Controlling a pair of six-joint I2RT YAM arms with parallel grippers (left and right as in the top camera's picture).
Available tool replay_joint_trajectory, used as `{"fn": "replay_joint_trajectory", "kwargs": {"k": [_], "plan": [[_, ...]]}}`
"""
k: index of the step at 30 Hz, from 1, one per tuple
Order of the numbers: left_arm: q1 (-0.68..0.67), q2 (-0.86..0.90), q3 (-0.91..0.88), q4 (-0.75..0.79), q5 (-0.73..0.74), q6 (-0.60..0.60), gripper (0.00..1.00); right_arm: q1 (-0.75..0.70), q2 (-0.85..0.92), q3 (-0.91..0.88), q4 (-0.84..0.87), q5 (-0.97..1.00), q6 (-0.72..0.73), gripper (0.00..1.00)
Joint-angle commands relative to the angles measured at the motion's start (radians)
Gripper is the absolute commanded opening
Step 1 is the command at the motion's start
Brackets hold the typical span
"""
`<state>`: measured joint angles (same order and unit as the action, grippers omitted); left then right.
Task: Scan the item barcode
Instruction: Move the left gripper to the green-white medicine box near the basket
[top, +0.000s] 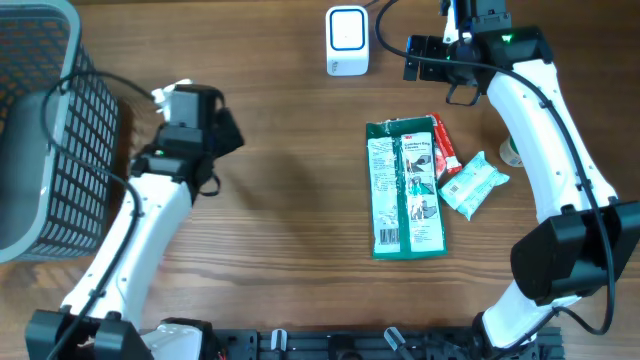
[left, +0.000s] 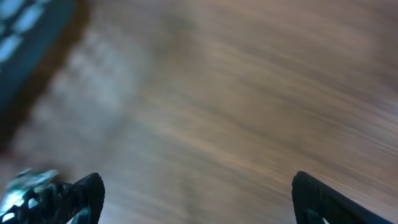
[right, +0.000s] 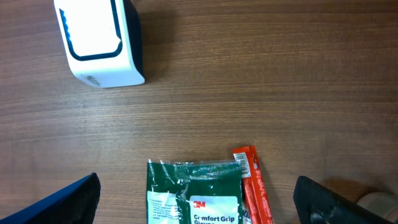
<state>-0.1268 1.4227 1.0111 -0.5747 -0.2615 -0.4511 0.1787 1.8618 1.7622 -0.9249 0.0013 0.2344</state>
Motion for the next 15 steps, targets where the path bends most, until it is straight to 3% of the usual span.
{"fn": "replay_joint_trajectory", "kwargs": {"k": [1, 6, 15], "plan": [[0.103, 0.033, 0.007, -0.073, 0.011, -0.028, 0.93, 0.000, -0.005, 0.011, 0.005, 0.017, 0.002, 1.00], [0.158, 0.050, 0.002, -0.136, 0.036, -0.027, 1.00, 0.000, -0.005, 0.011, 0.005, 0.017, 0.002, 1.00], [0.158, 0.116, -0.106, -0.117, -0.037, -0.028, 0.99, 0.000, -0.005, 0.011, 0.005, 0.017, 0.002, 1.00]]}}
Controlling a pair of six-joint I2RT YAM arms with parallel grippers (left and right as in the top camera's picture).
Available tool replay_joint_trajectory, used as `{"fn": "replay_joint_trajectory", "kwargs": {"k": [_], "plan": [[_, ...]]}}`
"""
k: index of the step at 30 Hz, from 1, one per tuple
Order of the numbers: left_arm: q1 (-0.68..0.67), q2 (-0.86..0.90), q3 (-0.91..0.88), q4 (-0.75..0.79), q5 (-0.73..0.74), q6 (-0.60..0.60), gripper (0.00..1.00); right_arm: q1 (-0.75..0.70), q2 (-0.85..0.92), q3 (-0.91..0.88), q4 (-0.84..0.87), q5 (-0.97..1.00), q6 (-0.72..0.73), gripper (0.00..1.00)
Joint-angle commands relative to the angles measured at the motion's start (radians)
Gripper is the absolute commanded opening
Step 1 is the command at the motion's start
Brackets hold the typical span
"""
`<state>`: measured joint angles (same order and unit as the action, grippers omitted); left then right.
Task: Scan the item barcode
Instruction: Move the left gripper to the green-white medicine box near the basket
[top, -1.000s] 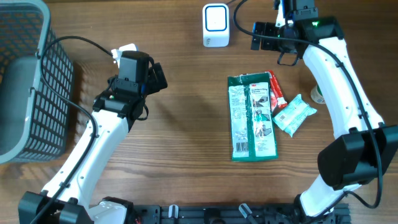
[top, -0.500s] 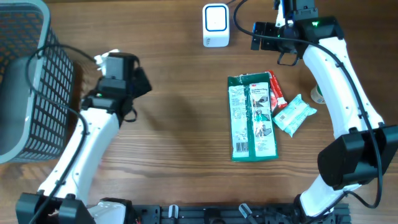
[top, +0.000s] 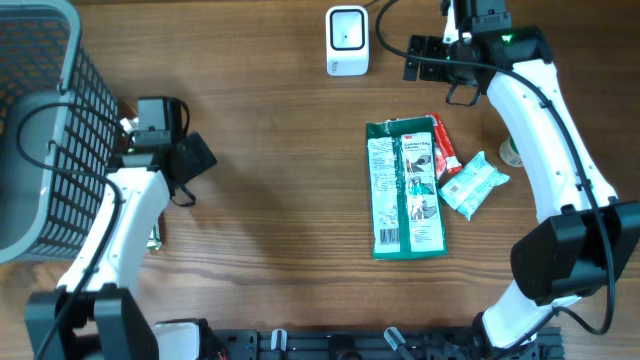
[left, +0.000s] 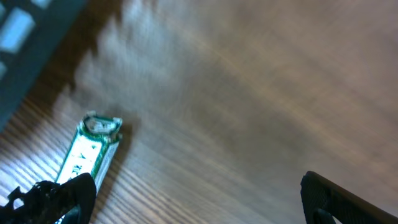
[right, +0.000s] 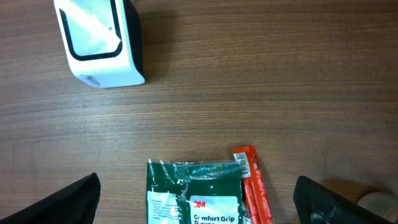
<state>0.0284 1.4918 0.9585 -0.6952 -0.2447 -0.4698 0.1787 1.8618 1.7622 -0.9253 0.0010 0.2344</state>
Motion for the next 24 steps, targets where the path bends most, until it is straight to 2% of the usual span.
{"fn": "replay_joint_trajectory", "kwargs": {"k": [1, 9, 12, 16, 20, 24], "plan": [[0.003, 0.058, -0.064, 0.002, -0.089, -0.010, 0.99, 0.000, -0.005, 0.011, 0.005, 0.017, 0.002, 1.00], [0.002, 0.038, -0.068, -0.011, -0.145, -0.010, 0.99, 0.000, -0.005, 0.011, 0.005, 0.017, 0.002, 1.00], [0.003, 0.029, -0.068, -0.049, -0.192, -0.064, 0.99, 0.000, -0.005, 0.011, 0.005, 0.017, 0.002, 1.00], [0.003, 0.029, -0.097, -0.090, -0.185, -0.070, 0.88, 0.000, -0.005, 0.011, 0.005, 0.017, 0.002, 1.00], [0.003, 0.029, -0.195, 0.000, -0.190, -0.070, 0.89, 0.000, -0.005, 0.011, 0.005, 0.017, 0.002, 1.00], [0.022, 0.029, -0.238, 0.080, -0.248, -0.050, 0.98, 0.000, -0.005, 0.011, 0.005, 0.017, 0.002, 1.00]]}}
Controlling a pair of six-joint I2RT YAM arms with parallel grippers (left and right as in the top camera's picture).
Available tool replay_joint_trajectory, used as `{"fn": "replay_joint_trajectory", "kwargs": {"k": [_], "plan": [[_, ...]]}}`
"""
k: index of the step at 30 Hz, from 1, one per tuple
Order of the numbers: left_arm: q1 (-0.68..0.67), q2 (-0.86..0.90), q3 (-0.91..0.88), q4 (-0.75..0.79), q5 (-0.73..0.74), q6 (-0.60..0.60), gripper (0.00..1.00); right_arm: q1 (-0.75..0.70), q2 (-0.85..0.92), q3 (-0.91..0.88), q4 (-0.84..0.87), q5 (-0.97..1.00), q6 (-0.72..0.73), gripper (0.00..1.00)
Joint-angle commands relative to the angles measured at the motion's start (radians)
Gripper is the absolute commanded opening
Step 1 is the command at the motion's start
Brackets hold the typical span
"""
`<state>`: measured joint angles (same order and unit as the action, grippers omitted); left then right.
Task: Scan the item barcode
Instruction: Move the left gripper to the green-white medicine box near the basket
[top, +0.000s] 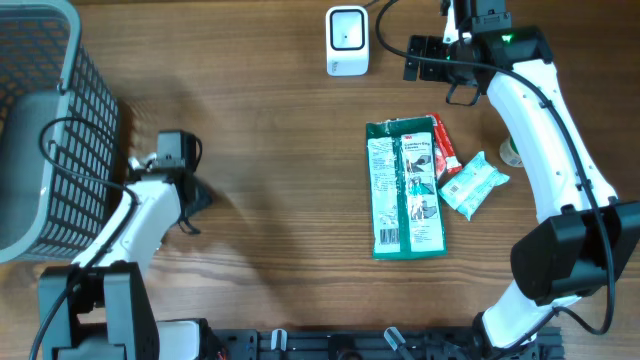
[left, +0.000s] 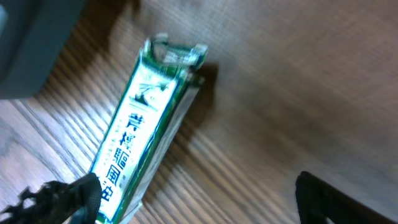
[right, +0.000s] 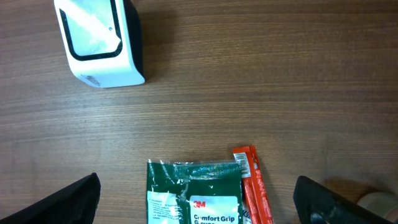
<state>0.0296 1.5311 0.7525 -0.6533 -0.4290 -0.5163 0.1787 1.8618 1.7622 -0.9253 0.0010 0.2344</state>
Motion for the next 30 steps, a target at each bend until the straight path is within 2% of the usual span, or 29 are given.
{"fn": "replay_joint_trajectory", "kwargs": {"k": [1, 4, 7, 16, 18, 19, 22, 30], "plan": [[0.029, -0.011, -0.032, 0.055, -0.056, 0.013, 0.98, 0.000, -0.005, 0.011, 0.005, 0.017, 0.002, 1.00], [0.053, -0.011, -0.033, 0.082, -0.051, 0.026, 0.96, 0.000, -0.005, 0.011, 0.005, 0.017, 0.002, 1.00], [0.078, -0.011, -0.032, 0.120, 0.004, 0.114, 0.94, 0.000, -0.005, 0.011, 0.005, 0.017, 0.002, 1.00], [0.128, 0.003, -0.053, 0.167, 0.180, 0.120, 0.91, 0.000, -0.005, 0.011, 0.005, 0.017, 0.002, 1.00], [0.124, 0.010, -0.066, 0.180, 0.265, 0.121, 0.82, 0.000, -0.005, 0.011, 0.005, 0.017, 0.002, 1.00], [0.116, 0.010, -0.065, 0.187, 0.303, 0.132, 0.80, 0.000, -0.005, 0.011, 0.005, 0.017, 0.002, 1.00], [0.063, 0.002, -0.065, 0.214, 0.385, 0.180, 0.72, 0.000, -0.005, 0.011, 0.005, 0.017, 0.002, 1.00], [-0.204, 0.002, -0.065, 0.325, 0.388, 0.086, 0.73, 0.000, -0.005, 0.011, 0.005, 0.017, 0.002, 1.00]]}}
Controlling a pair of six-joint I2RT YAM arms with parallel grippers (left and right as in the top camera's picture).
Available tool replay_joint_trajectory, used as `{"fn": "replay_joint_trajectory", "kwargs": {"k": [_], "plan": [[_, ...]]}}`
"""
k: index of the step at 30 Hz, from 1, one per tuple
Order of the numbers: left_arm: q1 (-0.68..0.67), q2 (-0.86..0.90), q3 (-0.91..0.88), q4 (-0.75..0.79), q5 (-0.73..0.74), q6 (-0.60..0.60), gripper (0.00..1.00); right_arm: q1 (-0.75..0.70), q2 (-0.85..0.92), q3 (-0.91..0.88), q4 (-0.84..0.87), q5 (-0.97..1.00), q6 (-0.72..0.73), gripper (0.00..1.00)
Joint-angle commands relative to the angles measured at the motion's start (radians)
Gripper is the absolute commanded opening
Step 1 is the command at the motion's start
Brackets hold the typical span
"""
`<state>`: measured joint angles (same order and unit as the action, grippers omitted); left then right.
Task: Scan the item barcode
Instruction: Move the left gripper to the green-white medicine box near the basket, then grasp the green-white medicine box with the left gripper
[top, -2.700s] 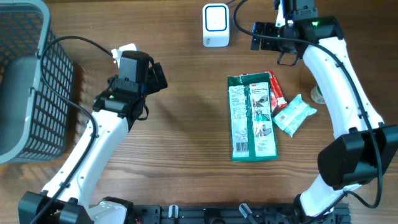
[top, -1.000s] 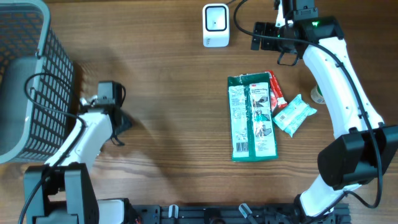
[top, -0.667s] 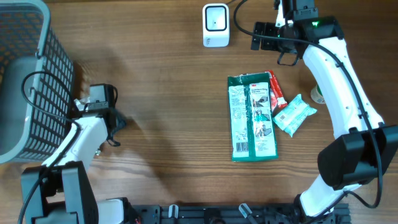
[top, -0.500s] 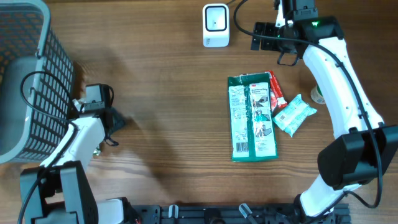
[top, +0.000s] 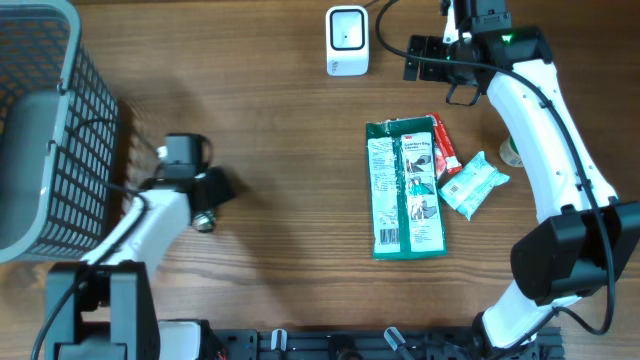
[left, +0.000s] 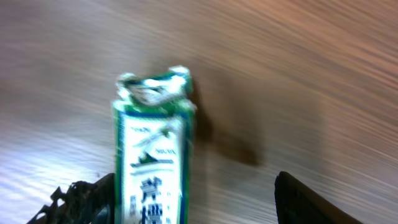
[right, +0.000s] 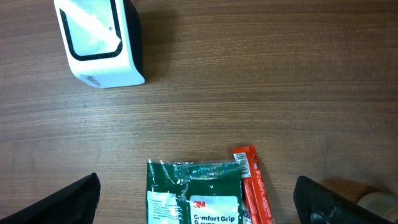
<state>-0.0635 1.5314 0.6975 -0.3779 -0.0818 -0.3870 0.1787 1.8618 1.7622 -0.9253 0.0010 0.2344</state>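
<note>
A small green-and-white pack with Chinese print lies on the wood. My left gripper is open around it, and the pack sits close to the left finger. From overhead the left gripper is low beside the basket and hides most of the pack. The white scanner stands at the table's far edge, also in the right wrist view as the scanner. My right gripper hangs open to the scanner's right, nothing between its fingers.
A dark wire basket fills the left edge. A large green glove package, a red stick pack and a pale green packet lie mid-right. A small round object sits under the right arm.
My left gripper has turned and shifted right. The small pack lay slanted under the left finger; now it lies straight between the open fingers. The right arm has not moved.
My left gripper was open above bare wood right of the basket. Then it was nearer the basket, with the small pack's end at the lower left of its view. Then it was over the slanted pack, and now the open fingers straddle it.
</note>
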Motion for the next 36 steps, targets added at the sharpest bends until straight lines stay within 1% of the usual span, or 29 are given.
{"fn": "replay_joint_trajectory", "kwargs": {"k": [1, 4, 6, 9, 12, 16, 21, 23, 24, 26, 30, 32, 33, 34, 35, 36], "plan": [[-0.149, 0.002, -0.010, 0.077, 0.040, -0.054, 0.75, 0.000, -0.005, 0.011, 0.005, 0.017, 0.002, 1.00], [-0.234, 0.002, -0.010, 0.153, 0.032, -0.093, 0.76, 0.000, -0.005, 0.011, 0.005, 0.017, 0.002, 1.00], [-0.268, 0.002, -0.009, 0.187, 0.004, -0.093, 0.78, 0.000, -0.005, 0.011, 0.005, 0.017, 0.002, 1.00], [-0.280, 0.002, 0.037, 0.141, -0.062, -0.093, 0.79, 0.000, -0.005, 0.011, 0.005, 0.017, 0.002, 1.00], [-0.265, 0.002, 0.103, 0.072, -0.072, -0.086, 0.83, 0.000, -0.005, 0.011, 0.005, 0.018, 0.002, 1.00], [-0.263, 0.002, 0.114, 0.063, -0.072, 0.039, 0.82, 0.000, -0.005, 0.011, 0.005, 0.018, 0.002, 1.00], [-0.247, 0.004, 0.114, -0.021, -0.072, 0.058, 0.81, 0.000, -0.005, 0.011, 0.005, 0.017, 0.002, 1.00], [-0.244, 0.009, 0.114, -0.044, -0.072, 0.129, 0.80, 0.000, -0.005, 0.011, 0.005, 0.017, 0.002, 1.00], [-0.245, 0.019, 0.114, -0.054, -0.071, 0.204, 0.80, 0.000, -0.005, 0.011, 0.005, 0.017, 0.002, 1.00], [-0.246, 0.031, 0.114, -0.058, -0.065, 0.237, 0.80, 0.000, -0.005, 0.011, 0.005, 0.017, 0.002, 1.00], [-0.246, 0.077, 0.114, -0.057, -0.064, 0.238, 0.76, 0.000, -0.005, 0.011, 0.005, 0.017, 0.002, 1.00], [-0.247, 0.111, 0.114, -0.061, -0.022, 0.237, 0.72, 0.000, -0.005, 0.011, 0.005, 0.017, 0.002, 1.00], [-0.248, 0.121, 0.114, -0.063, 0.014, 0.236, 0.67, 0.000, -0.005, 0.011, 0.005, 0.017, 0.002, 1.00], [-0.249, 0.130, 0.114, -0.063, 0.077, 0.220, 0.64, 0.000, -0.005, 0.011, 0.005, 0.017, 0.002, 1.00], [-0.249, 0.132, 0.114, -0.062, 0.125, 0.219, 0.58, 0.000, -0.005, 0.011, 0.005, 0.017, 0.002, 1.00], [-0.249, 0.131, 0.114, -0.061, 0.158, 0.211, 0.50, 0.000, -0.005, 0.011, 0.005, 0.017, 0.002, 1.00]]}}
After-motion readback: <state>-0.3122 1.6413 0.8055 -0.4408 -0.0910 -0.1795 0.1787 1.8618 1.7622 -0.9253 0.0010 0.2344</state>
